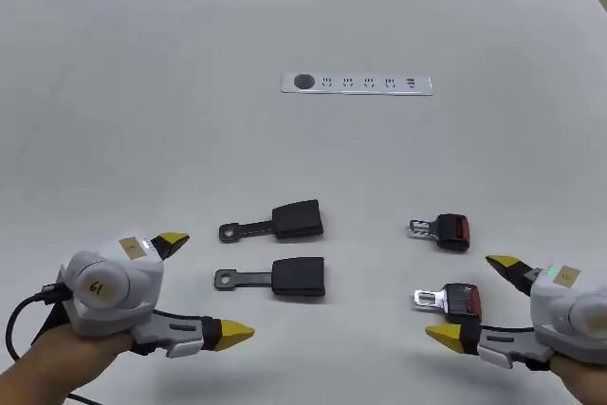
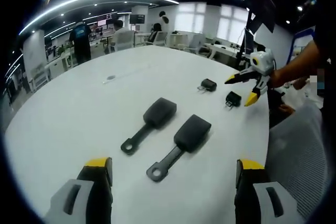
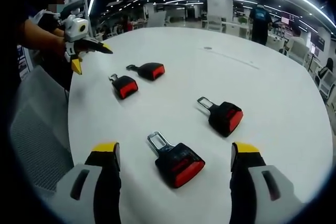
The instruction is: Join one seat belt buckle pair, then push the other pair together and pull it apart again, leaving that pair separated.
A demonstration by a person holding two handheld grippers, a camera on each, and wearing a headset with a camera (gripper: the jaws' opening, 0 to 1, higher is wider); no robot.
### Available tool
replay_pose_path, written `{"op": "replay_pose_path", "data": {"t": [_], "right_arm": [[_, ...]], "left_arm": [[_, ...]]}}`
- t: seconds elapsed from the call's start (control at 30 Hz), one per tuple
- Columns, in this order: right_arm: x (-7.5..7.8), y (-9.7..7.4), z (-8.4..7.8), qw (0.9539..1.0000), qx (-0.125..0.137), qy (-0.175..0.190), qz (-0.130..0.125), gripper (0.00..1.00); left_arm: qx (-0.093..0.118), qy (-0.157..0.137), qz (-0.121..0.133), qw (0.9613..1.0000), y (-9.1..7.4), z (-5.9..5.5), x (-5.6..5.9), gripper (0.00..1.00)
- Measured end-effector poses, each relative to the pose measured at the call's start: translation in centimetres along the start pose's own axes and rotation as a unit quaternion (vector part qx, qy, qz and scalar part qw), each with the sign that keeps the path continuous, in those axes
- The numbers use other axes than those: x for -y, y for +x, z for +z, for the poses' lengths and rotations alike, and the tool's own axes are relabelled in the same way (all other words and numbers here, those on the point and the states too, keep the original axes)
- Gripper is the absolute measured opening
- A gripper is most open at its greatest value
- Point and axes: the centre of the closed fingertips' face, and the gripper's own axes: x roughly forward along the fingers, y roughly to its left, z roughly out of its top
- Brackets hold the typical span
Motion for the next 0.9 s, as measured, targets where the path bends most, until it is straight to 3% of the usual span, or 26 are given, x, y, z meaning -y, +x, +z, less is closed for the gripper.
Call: {"op": "replay_pose_path", "data": {"t": [0.37, 0.5, 0.6, 0.9], "right_arm": [[-0.3, 0.4, -0.8, 0.9989, -0.023, -0.015, 0.038, 0.85], [-0.3, 0.6, -1.0, 0.9979, -0.033, -0.021, 0.052, 0.83], [-0.3, 0.9, -1.3, 0.9969, -0.039, -0.017, 0.065, 0.81], [-0.3, 1.2, -2.0, 0.9939, -0.055, -0.034, 0.089, 0.77]], "left_arm": [[-0.027, 0.031, -0.027, 0.9988, 1.3, -0.4, 0.4, 0.97], [-0.033, 0.044, -0.041, 0.9976, 1.8, -0.3, 0.6, 0.91], [-0.043, 0.057, -0.053, 0.996, 2.2, -1.0, 0.6, 0.88], [-0.056, 0.092, -0.087, 0.9903, 4.1, 0.4, 1.7, 0.82]]}}
